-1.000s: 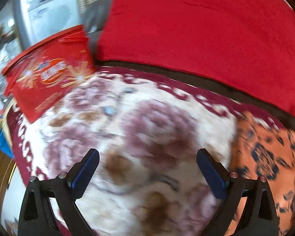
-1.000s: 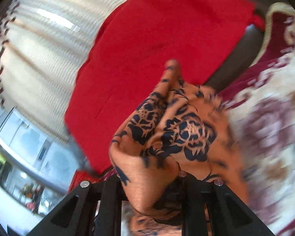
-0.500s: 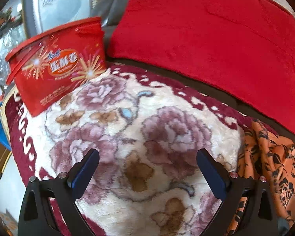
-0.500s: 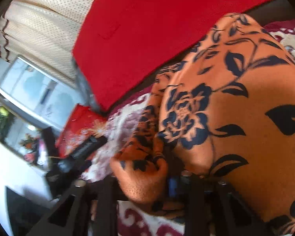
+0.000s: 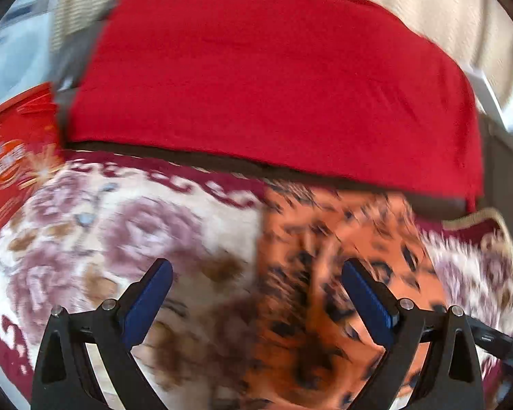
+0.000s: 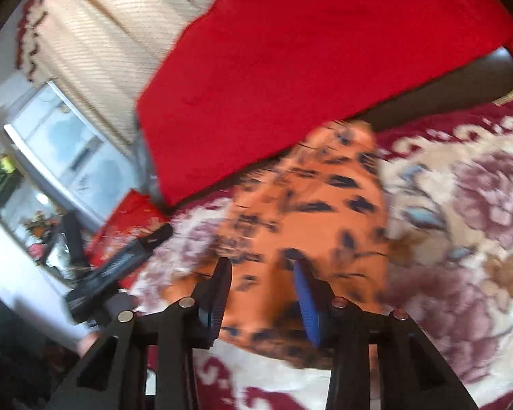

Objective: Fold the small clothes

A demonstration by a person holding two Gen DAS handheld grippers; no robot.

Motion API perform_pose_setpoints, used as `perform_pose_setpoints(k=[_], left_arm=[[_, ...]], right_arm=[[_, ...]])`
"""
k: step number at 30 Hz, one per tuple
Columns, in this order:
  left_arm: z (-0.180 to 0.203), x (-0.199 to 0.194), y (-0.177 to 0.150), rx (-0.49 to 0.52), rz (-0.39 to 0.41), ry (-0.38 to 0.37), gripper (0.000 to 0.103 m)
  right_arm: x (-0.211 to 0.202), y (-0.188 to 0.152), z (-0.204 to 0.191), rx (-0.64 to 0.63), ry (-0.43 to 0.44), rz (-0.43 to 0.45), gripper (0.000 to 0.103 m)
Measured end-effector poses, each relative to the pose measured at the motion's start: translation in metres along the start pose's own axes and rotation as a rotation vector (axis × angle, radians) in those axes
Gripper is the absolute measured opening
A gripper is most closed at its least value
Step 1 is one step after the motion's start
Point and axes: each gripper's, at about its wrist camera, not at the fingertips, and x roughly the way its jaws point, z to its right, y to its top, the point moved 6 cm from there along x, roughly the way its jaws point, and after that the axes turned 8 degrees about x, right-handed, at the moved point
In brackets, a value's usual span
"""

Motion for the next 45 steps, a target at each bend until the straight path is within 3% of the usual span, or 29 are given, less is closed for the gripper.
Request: perform_pose_setpoints(k=[3,4,7,10,13,14,15,19,21,24,27,29,33,34,36,37,45], left_arm=[[0.017,0.041,-0.027,0.125,-0.19,0.134,0.099],[0.019,0.054,-0.037,0.136,-0.239,0.142,0.1],[0.01,0.056,-0.039,0.062,-0.225,0.115,0.102],[0.01,0.057,-0.037,0.076,-0.22,0.123,0.103],[0.01,0.057,-0.035,0.094,-0.206,0.147,0.103],[0.012,0.057,-0.036,0.103,-0.201,0.155,0.103],[0.015,0.055,-0.035,0.112,-0.197,0.161,0.103],[0.016,0.054,-0.034,0.134,-0.185,0.176,0.103],[0.014,0.055,-0.034,0.135,-0.185,0.174,0.103],[0.014,0.056,-0.034,0.143,-0.18,0.181,0.103],[0.014,0.057,-0.034,0.146,-0.175,0.179,0.103],[0.016,0.055,-0.034,0.145,-0.175,0.174,0.103],[0.016,0.055,-0.033,0.15,-0.17,0.184,0.103],[0.016,0.054,-0.033,0.151,-0.167,0.183,0.103],[0.016,0.053,-0.033,0.15,-0.164,0.181,0.103],[0.016,0.053,-0.033,0.15,-0.162,0.179,0.103],[0.015,0.052,-0.032,0.147,-0.158,0.175,0.103]], right_arm=[[0.016,-0.011,0.021,0.023,-0.039,-0.072,0.035],[0.018,-0.014,0.023,0.016,-0.04,-0.075,0.035],[0.018,-0.011,0.018,-0.01,-0.06,-0.117,0.033],[0.016,0.011,0.009,-0.04,-0.071,-0.106,0.033],[0.018,0.049,0.017,0.035,-0.126,-0.053,0.045],[0.024,0.058,0.02,0.051,-0.117,-0.054,0.074],[0.033,0.07,0.026,0.07,-0.12,-0.051,0.084],[0.062,0.097,0.047,0.097,-0.2,-0.01,0.082],[0.085,0.103,0.055,0.083,-0.271,-0.049,0.076],[0.116,0.106,0.071,0.177,-0.237,-0.116,0.073],[0.126,0.108,0.073,0.191,-0.183,-0.124,0.049],[0.125,0.108,0.066,0.143,-0.2,-0.104,0.04],[0.122,0.106,0.059,0.114,-0.235,-0.096,0.042],[0.122,0.106,0.06,0.131,-0.219,-0.105,0.046],[0.114,0.105,0.063,0.166,-0.193,-0.107,0.069],[0.106,0.104,0.062,0.18,-0.176,-0.106,0.072],[0.045,0.064,0.04,0.035,-0.178,-0.075,0.073]])
